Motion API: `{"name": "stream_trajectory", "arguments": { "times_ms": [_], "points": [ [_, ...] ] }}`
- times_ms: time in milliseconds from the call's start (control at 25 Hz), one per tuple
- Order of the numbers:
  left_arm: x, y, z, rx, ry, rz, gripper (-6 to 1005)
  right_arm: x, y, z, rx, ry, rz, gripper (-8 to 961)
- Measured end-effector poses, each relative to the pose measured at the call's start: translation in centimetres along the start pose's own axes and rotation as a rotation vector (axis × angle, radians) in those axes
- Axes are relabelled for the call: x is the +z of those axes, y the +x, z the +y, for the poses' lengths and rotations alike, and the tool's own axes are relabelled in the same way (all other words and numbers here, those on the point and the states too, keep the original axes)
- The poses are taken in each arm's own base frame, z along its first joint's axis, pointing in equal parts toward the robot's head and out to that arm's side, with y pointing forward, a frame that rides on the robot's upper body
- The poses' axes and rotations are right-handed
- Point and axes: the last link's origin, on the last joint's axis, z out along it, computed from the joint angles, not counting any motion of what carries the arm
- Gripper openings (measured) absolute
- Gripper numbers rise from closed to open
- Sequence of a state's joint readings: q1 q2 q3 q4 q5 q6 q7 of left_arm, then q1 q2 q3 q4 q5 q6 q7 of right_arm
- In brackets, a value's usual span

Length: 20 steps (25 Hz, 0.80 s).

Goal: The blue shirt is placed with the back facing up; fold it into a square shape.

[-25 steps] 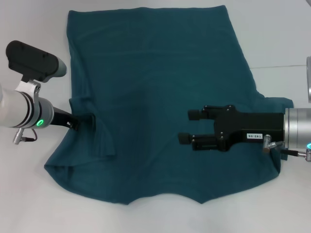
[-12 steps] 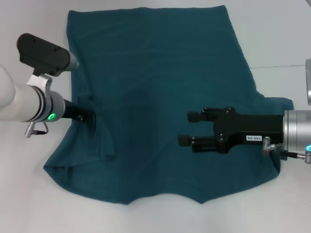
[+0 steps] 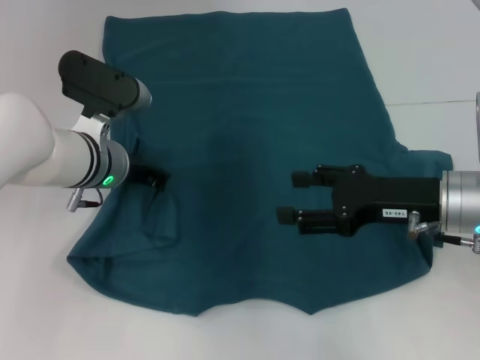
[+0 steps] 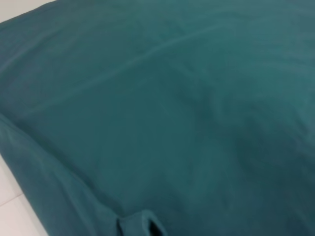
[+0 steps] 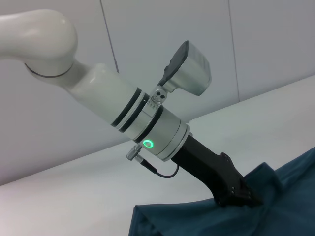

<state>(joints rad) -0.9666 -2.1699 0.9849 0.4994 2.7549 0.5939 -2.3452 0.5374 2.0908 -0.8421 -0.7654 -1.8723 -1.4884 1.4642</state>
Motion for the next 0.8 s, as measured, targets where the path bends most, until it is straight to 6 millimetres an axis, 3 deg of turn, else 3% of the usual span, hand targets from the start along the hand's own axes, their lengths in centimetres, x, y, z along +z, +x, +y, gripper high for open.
{"name": "stream_trajectory", "arguments": {
  "times_ms": [600,800],
  "points": [
    [0.6,0.0,2.5,-0.032,-0.077,0.021,2,0.1,-0.2,0.1,-0.012,-0.009,-0.002,829],
    [-0.1,-0.2,1.6,-0.08,-0.095,0.035,2,0.0,-0.3,0.0,-0.018,-0.008,-0.002,829]
  ]
}}
